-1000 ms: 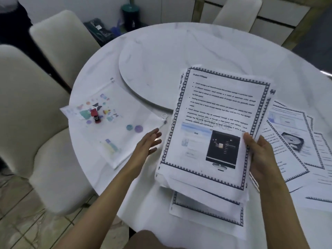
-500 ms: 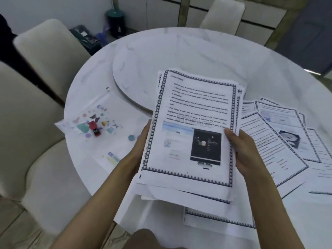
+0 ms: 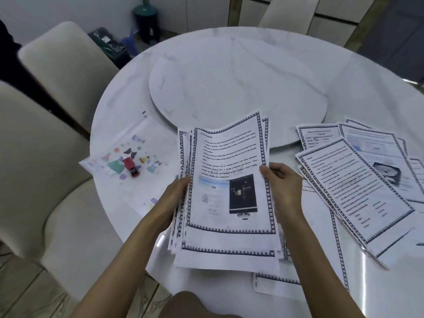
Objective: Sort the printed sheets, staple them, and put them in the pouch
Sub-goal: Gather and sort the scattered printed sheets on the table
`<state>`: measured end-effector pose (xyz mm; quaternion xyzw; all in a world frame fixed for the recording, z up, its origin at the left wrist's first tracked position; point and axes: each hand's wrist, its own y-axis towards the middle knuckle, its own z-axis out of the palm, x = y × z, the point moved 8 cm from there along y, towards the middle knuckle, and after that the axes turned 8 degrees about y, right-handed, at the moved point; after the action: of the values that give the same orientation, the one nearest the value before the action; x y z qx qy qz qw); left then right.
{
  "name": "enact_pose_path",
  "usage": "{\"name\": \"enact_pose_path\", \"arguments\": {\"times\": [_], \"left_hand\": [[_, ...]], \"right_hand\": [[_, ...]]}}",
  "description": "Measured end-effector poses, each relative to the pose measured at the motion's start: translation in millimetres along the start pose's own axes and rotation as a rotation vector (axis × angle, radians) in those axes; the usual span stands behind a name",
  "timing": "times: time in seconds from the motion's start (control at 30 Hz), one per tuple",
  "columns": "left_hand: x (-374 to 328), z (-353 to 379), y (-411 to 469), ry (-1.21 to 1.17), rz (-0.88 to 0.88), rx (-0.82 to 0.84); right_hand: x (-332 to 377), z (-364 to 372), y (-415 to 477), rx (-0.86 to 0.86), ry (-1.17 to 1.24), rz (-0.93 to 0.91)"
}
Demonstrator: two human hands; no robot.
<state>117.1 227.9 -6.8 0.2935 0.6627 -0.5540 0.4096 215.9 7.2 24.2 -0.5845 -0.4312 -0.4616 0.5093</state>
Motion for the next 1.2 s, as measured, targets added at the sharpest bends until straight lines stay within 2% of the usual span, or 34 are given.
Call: {"name": "enact_pose_path", "arguments": {"times": [0.1, 0.23, 0.37, 0.67, 0.87, 1.2], "left_hand": [[-1, -17, -5, 0.051, 0.057, -0.063], [3, -37, 1, 0.191, 0.118, -0.134], [10, -46, 3, 0.183, 0.154, -0.133], [24, -103, 8, -0.085, 0.159, -0.272], [28, -129, 13, -0.108, 0.122, -0.325], [38, -139, 11, -0.182, 0.115, -0.32]], "right_hand": [[1, 18, -4, 0.063, -0.028, -0.02], [5, 38, -7, 0.067, -0.089, -0.073], [3, 60, -7, 0.109, -0.132, -0.075], [14, 53, 13, -0.112, -0.296, -0.214], [13, 65, 19, -0.013, -0.302, -0.181], [36, 33, 38, -0.096, -0.301, -0.238]]}}
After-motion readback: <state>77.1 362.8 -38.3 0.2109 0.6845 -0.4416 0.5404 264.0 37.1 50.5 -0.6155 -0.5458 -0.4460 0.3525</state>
